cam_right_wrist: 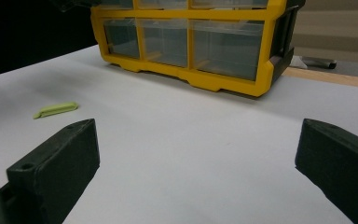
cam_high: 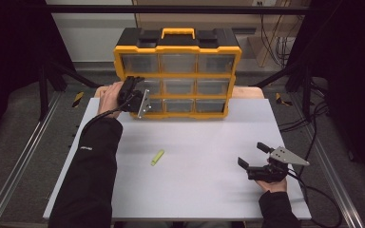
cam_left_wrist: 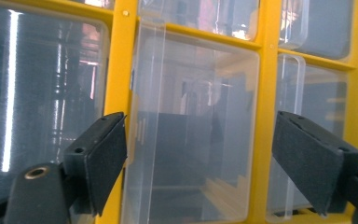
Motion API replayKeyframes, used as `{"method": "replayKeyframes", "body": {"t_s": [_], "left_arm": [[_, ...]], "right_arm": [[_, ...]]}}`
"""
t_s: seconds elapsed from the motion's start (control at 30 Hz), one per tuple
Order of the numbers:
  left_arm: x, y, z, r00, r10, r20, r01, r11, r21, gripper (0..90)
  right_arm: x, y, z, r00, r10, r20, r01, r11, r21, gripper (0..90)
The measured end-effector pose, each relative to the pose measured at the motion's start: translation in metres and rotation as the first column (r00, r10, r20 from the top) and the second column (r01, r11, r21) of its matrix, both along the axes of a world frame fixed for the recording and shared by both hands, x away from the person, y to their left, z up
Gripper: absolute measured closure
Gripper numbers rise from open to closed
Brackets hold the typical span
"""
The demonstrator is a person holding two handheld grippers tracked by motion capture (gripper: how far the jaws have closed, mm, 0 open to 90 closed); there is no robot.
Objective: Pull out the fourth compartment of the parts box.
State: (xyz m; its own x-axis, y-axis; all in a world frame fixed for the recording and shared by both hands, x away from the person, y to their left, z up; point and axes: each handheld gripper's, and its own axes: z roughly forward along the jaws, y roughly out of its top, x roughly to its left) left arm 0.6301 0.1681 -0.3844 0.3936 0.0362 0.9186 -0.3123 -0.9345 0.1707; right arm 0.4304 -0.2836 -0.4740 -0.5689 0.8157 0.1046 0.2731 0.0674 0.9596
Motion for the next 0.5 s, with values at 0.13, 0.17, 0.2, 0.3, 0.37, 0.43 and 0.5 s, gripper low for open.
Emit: {"method": "replayKeyframes", "body": {"t_s": [0.13, 0.17, 0.2, 0.3, 0.37, 0.43, 0.5], "left_arm": [[0.0017, -0.0003, -0.0015, 1.0, 0.001, 0.009, -0.001, 1.0, -0.004, 22.8], [0.002, -0.0003, -0.0012, 0.9998, 0.0, 0.02, 0.0, 1.0, 0.003, 23.6], [0.0021, 0.0, -0.0014, 0.9997, -0.002, 0.024, 0.001, 1.0, 0.005, 24.6], [0.0027, 0.001, -0.0012, 0.9993, 0.004, 0.036, -0.004, 0.9999, 0.013, 27.4], [0.0029, 0.0012, -0.0009, 0.999, 0.005, 0.045, -0.006, 0.9998, 0.016, 30.3], [0.0028, 0.0015, -0.0009, 0.9981, 0.003, 0.061, -0.004, 0.9998, 0.017, 33.1], [0.0026, 0.002, -0.0007, 0.9972, 0.003, 0.075, -0.004, 0.9998, 0.018, 37.4]], "right_arm": [[-0.0001, 0.0, -0.0002, 1.0, -0.001, -0.001, 0.001, 1.0, 0.0, 0.2], [0.0, -0.0001, -0.0001, 1.0, -0.002, 0.0, 0.002, 1.0, 0.0, 0.2], [0.0, -0.0003, 0.0, 1.0, -0.003, -0.001, 0.003, 1.0, 0.001, 0.3], [0.0, -0.0005, -0.0002, 1.0, -0.003, -0.001, 0.003, 1.0, 0.001, 0.3], [0.0001, -0.0004, -0.0002, 1.0, -0.003, 0.0, 0.003, 1.0, 0.002, 0.3], [0.0001, -0.0006, 0.0, 1.0, -0.002, 0.001, 0.002, 1.0, 0.004, 0.2], [0.0002, -0.0006, 0.0, 1.0, -0.003, 0.001, 0.003, 1.0, 0.003, 0.3]]}}
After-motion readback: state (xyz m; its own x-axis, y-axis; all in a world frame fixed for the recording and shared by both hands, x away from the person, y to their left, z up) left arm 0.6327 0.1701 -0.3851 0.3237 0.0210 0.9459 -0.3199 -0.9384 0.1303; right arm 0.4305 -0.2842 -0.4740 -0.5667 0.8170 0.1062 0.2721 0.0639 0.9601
